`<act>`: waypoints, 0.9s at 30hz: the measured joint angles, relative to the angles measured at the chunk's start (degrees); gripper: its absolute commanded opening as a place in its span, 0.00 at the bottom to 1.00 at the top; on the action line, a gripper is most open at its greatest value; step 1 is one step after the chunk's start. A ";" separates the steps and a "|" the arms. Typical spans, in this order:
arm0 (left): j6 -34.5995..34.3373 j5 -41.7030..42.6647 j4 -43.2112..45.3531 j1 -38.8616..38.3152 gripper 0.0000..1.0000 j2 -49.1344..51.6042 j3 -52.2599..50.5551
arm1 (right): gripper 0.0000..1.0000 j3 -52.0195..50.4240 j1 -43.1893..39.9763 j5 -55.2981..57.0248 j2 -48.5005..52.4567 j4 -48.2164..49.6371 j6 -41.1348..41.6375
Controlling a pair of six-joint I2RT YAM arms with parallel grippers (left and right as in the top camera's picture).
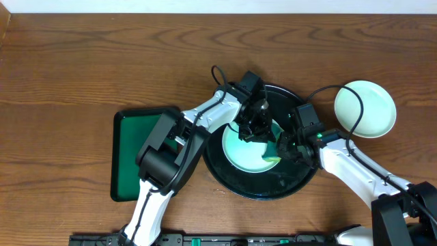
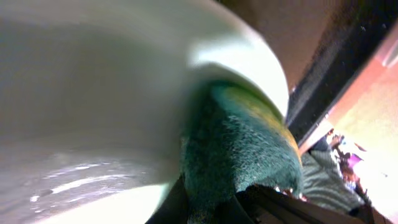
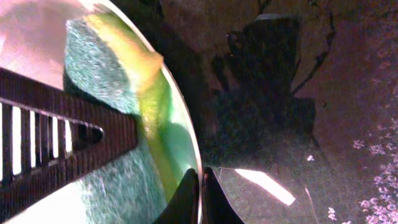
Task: Clean dirty plates on tray and stack at the side
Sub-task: 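Scrub the held plate with the sponge in circles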
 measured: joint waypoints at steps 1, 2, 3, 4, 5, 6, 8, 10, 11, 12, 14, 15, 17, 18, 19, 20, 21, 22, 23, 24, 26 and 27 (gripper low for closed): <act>-0.31 -0.52 -0.20 0.20 0.07 0.00 0.02 | 0.01 0.00 0.00 0.00 0.00 -0.07 0.00; -0.50 -1.01 -0.39 0.39 0.07 -0.02 0.02 | 0.01 0.00 0.00 0.00 0.00 -0.09 0.00; -0.52 -1.60 -0.74 0.68 0.07 -0.04 0.07 | 0.01 0.00 0.00 -0.02 0.00 -0.13 0.00; -0.55 -2.38 -1.36 1.07 0.07 -0.15 0.17 | 0.01 0.02 0.00 -0.02 0.00 -0.20 0.00; -0.52 -3.34 -1.92 1.60 0.07 -0.35 0.33 | 0.01 0.04 0.00 -0.02 0.00 -0.28 0.00; -0.50 -4.46 -2.69 2.25 0.07 -0.59 0.46 | 0.01 0.04 0.00 -0.02 0.00 -0.33 0.00; -0.46 -7.02 -4.87 4.20 0.07 -1.07 0.92 | 0.01 0.11 0.00 -0.04 0.00 -0.50 0.00; -0.20 -9.99 -8.28 6.47 0.07 -1.70 1.33 | 0.01 0.13 0.00 -0.11 0.00 -0.63 0.00; -0.07 -10.88 -9.27 7.10 0.07 -1.88 1.36 | 0.01 0.15 0.00 -0.13 0.00 -0.70 0.00; 0.11 -11.85 -10.47 7.65 0.07 -2.05 1.53 | 0.01 0.17 0.00 -0.17 0.00 -0.74 0.00; 0.70 -14.71 -13.77 8.57 0.07 -2.47 2.03 | 0.01 0.20 0.00 -0.24 0.00 -0.81 0.00; 0.98 -16.11 -15.28 8.90 0.07 -2.64 2.23 | 0.01 0.20 0.00 -0.24 0.00 -0.81 0.02; 1.36 -18.08 -17.94 9.25 0.07 -2.91 2.67 | 0.01 0.22 0.00 -0.37 0.00 -0.72 0.00; 1.51 -19.21 -19.52 9.22 0.07 -2.93 2.93 | 0.01 0.26 0.00 -0.50 0.00 -0.74 0.00; 1.75 -20.24 -21.09 9.25 0.07 -2.95 3.17 | 0.01 0.28 0.00 -0.85 0.00 -0.72 0.00; 2.32 -21.07 -22.49 9.25 0.07 -2.97 3.39 | 0.01 0.33 0.02 -1.16 0.00 -0.68 0.00; 2.99 -21.59 -23.69 9.25 0.07 -2.97 3.48 | 0.01 0.39 0.02 -1.57 0.00 -0.63 0.00; 4.22 -22.18 -25.11 9.27 0.07 -2.97 3.52 | 0.01 0.46 0.02 -2.10 0.00 -0.52 0.00; 5.31 -22.36 -25.83 9.31 0.07 -2.97 3.50 | 0.01 0.48 0.04 -2.47 0.00 -0.52 0.00; 6.75 -22.27 -26.16 9.33 0.07 -2.97 3.48 | 0.01 0.50 0.04 -2.62 0.00 -0.55 0.00; 10.19 -21.22 -26.16 9.42 0.07 -2.97 3.26 | 0.01 0.50 0.04 -2.69 0.00 -0.57 0.00; 11.65 -20.39 -25.97 9.49 0.07 -2.97 3.08 | 0.01 0.50 0.02 -2.69 0.00 -0.57 0.00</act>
